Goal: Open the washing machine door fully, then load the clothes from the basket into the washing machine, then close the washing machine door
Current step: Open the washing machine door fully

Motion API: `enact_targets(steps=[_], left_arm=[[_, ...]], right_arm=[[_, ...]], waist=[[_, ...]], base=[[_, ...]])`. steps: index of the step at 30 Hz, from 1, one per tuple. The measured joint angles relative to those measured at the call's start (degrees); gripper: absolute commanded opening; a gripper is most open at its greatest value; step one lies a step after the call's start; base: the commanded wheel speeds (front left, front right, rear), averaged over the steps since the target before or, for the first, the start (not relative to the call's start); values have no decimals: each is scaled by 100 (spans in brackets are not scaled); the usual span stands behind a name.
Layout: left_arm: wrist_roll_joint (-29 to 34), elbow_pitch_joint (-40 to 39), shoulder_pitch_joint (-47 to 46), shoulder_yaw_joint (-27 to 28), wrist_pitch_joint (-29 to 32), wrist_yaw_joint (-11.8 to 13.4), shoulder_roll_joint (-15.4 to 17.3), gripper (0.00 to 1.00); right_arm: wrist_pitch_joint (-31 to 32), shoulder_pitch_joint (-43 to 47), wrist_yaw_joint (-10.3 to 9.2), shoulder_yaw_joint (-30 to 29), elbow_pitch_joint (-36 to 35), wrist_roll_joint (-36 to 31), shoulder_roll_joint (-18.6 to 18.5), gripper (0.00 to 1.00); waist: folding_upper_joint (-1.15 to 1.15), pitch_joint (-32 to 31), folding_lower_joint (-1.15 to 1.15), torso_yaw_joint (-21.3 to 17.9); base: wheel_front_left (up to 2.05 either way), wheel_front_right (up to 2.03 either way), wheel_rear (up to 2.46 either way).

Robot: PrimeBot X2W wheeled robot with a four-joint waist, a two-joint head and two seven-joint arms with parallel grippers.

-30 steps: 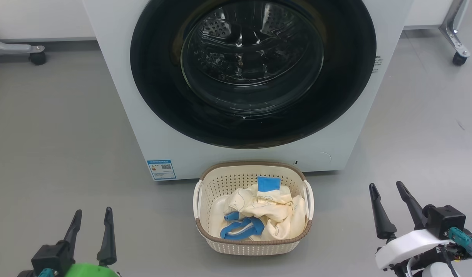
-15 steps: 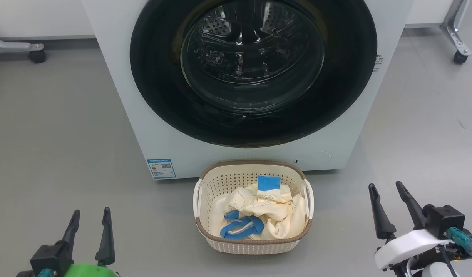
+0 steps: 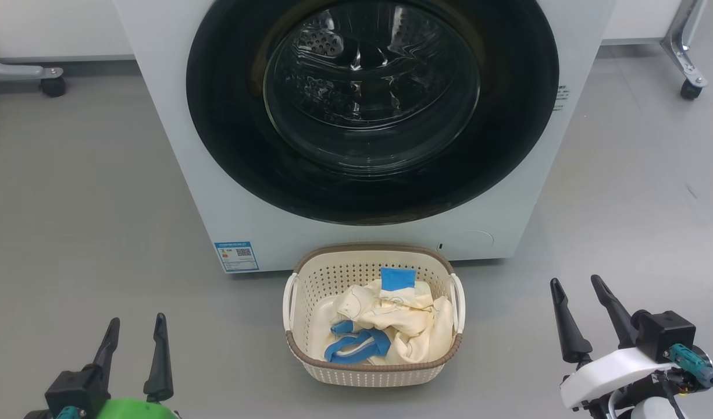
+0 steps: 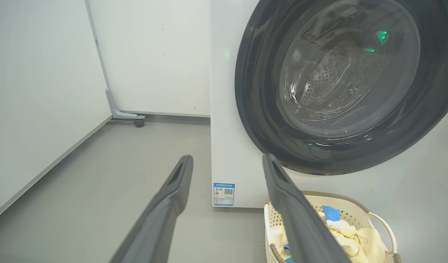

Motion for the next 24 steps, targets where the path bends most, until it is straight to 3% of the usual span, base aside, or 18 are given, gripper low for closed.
enact_targets(steps=[24], left_arm=[[-62, -30, -4, -13, 0, 0, -45, 100]], right_arm=[[0, -1, 0, -19, 7, 0, 31, 100]], waist=[[0, 44, 0, -44]], base=[[73, 73, -146]])
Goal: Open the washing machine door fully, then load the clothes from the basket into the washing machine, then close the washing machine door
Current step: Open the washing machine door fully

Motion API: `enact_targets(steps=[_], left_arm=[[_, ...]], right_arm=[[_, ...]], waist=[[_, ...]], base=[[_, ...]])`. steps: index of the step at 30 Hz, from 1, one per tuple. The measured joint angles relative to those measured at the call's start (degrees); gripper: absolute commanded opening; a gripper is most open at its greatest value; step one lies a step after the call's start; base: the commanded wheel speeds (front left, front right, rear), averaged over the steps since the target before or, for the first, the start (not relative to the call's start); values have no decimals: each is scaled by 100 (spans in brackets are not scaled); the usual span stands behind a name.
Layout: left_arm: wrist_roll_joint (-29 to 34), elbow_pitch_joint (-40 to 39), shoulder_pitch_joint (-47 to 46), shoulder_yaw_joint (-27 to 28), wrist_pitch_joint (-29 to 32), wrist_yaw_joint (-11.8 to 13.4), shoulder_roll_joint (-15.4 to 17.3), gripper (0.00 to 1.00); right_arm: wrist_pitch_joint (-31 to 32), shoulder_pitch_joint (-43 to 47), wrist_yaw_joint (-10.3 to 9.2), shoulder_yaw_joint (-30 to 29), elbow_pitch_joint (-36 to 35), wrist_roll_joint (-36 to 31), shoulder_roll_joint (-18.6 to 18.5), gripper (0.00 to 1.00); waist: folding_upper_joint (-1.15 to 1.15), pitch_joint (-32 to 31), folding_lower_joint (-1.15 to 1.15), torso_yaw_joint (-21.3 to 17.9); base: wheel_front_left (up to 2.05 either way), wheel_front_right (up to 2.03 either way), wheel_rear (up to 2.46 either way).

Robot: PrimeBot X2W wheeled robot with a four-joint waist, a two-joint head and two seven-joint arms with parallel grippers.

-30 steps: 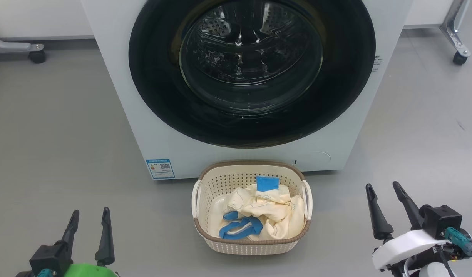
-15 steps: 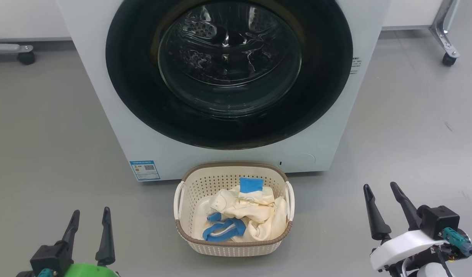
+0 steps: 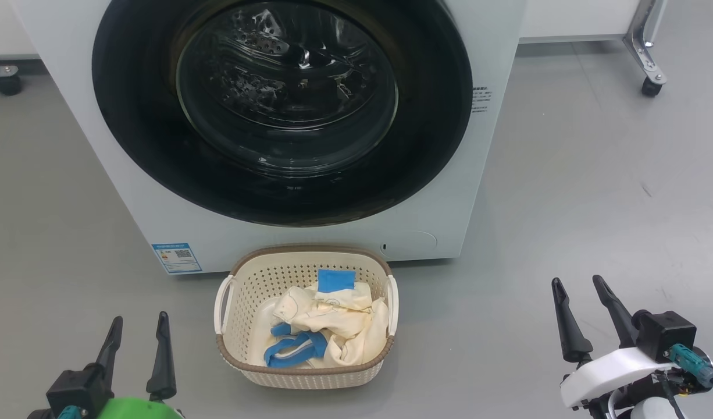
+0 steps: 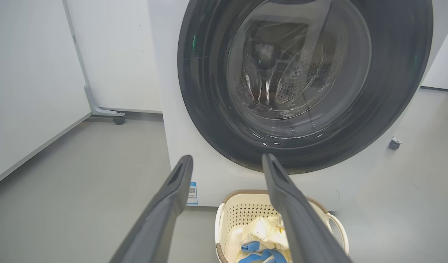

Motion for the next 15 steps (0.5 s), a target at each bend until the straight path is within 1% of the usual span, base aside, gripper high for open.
enact_targets(steps=[8, 15], left_arm=[[-1, -4, -1, -12, 0, 0, -7, 100], [-1, -3, -2, -11, 0, 0, -9, 100]], right_arm=[[0, -3, 0, 0, 0, 0, -1, 100], [0, -14, 0, -8, -1, 0, -1, 100]], waist=[[0, 25, 0, 14], [0, 43, 0, 24]], base=[[56, 56, -112], [38, 38, -77]])
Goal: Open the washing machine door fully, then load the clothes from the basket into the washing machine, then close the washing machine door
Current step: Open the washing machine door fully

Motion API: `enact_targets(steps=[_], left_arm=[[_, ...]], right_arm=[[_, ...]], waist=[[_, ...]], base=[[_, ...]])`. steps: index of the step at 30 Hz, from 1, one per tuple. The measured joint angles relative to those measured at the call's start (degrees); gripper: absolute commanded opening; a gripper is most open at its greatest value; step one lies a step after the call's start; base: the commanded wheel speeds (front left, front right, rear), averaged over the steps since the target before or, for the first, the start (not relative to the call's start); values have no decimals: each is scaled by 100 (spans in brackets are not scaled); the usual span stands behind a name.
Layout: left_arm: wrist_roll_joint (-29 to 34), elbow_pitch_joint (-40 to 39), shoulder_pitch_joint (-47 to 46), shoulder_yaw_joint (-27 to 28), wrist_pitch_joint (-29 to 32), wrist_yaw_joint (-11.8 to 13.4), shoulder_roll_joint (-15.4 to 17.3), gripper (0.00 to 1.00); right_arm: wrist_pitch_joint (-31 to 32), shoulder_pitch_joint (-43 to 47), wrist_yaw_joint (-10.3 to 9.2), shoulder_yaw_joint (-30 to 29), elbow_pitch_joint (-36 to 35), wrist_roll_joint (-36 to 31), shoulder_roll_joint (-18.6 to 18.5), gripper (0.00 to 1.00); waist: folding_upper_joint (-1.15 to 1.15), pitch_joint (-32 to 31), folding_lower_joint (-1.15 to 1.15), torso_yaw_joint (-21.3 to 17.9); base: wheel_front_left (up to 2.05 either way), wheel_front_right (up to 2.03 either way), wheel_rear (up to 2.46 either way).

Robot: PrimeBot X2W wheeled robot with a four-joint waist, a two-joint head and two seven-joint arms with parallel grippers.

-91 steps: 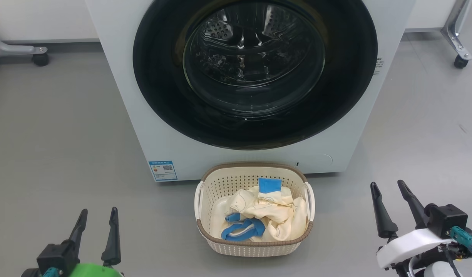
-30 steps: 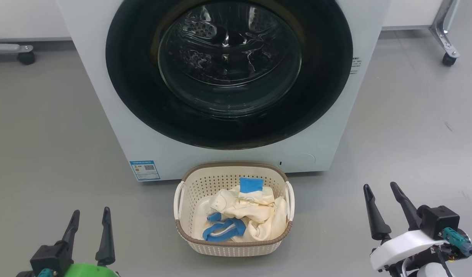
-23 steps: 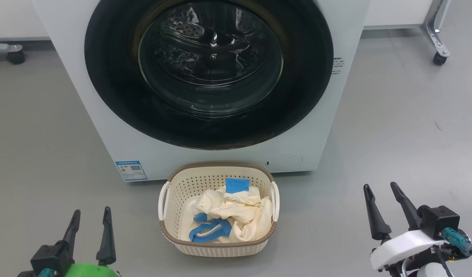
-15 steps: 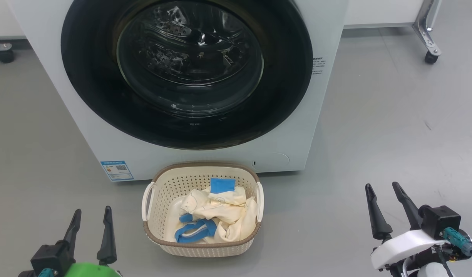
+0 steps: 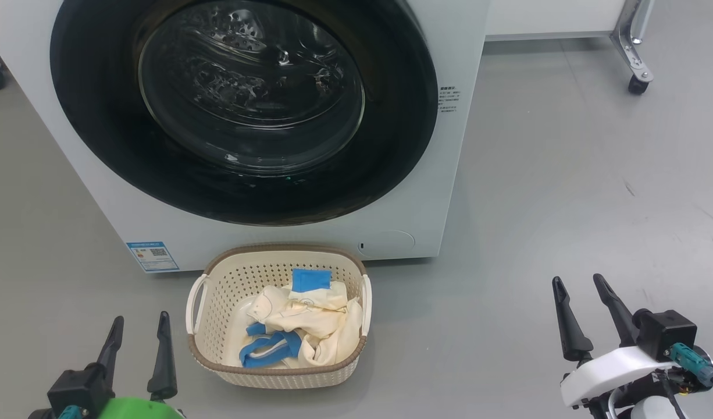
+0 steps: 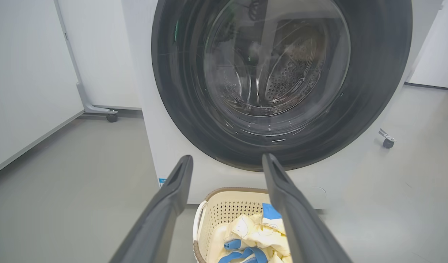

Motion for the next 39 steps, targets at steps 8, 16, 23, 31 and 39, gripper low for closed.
enact_targets(steps=[8, 16, 23, 31, 39], left_arm=[[-7, 3, -1, 3, 0, 0, -3, 100], [-7, 7, -1, -16, 0, 0, -4, 100], [-8, 13, 1, -34, 0, 0, -4, 100], [-15, 13, 5, -66, 0, 0, -5, 100], [-18, 13, 7, -69, 0, 0, -5, 100]], right_arm=[[0, -4, 0, 8, 0, 0, 1, 100], [0, -23, 0, 12, 0, -1, 0, 100], [0, -23, 0, 11, 1, -34, 0, 100], [0, -21, 0, 53, 1, -34, -2, 100], [0, -20, 0, 62, 9, -35, -8, 0]], waist=[[0, -3, 0, -4], [0, -50, 0, -22], [0, -111, 0, -31], [0, -160, 0, -35], [0, -155, 0, -35]], base=[[20, 20, -40], [3, 3, -6], [0, 0, 0], [0, 0, 0], [0, 0, 0]])
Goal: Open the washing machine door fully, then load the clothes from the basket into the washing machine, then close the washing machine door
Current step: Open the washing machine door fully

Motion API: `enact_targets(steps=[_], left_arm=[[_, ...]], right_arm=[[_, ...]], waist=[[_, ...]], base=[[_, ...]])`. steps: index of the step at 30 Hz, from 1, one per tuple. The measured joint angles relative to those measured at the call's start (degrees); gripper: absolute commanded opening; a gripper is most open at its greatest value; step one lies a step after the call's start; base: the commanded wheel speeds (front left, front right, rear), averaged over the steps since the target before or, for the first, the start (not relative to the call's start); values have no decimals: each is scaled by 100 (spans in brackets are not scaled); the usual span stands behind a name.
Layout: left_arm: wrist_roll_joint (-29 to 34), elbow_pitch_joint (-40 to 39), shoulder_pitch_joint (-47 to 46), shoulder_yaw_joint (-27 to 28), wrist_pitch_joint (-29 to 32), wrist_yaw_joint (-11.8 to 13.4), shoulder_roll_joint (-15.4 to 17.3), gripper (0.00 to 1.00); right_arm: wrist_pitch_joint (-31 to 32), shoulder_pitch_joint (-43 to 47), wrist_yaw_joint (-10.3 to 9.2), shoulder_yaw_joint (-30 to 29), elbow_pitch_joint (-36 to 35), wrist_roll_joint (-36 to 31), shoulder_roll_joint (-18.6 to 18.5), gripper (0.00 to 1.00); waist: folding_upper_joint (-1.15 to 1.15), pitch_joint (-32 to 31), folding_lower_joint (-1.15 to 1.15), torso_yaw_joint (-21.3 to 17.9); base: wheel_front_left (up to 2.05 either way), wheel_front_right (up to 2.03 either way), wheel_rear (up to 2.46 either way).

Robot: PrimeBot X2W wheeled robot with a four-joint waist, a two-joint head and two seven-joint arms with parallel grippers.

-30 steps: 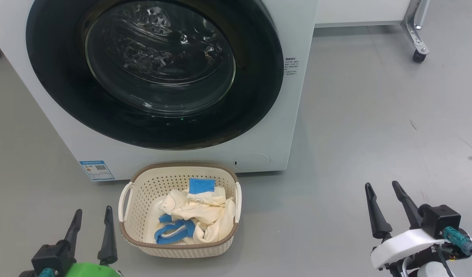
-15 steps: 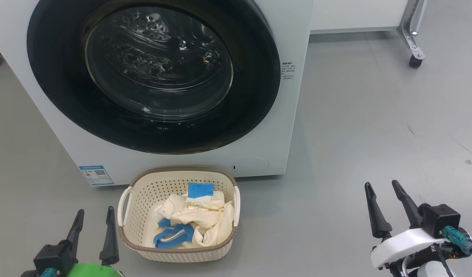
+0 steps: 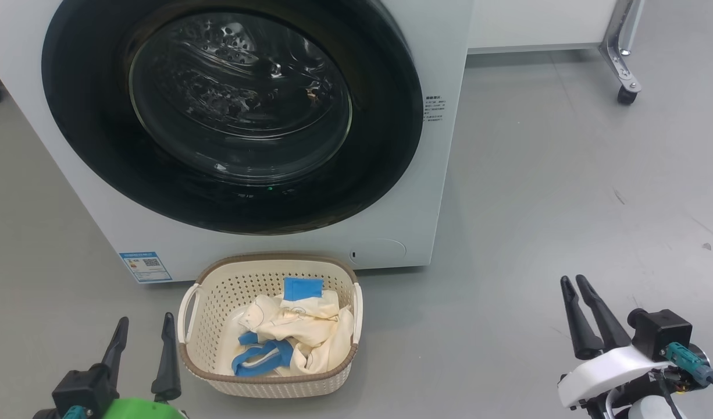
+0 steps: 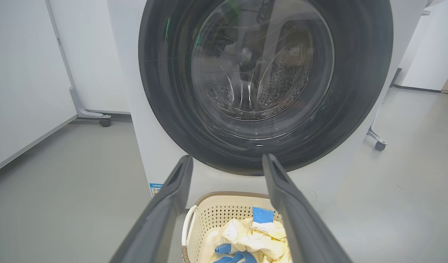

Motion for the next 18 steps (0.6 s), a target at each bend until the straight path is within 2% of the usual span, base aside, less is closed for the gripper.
enact_targets(steps=[14, 18], left_arm=[[-40, 0, 1, -1, 0, 0, -1, 100], [-40, 0, 1, -1, 0, 0, -1, 100]], right_arm=[[0, 1, 0, -7, -3, 18, 11, 0], [0, 1, 0, -221, -15, 338, 198, 0]], waist=[[0, 58, 0, 12], [0, 78, 0, 22]], base=[[0, 0, 0], [0, 0, 0]])
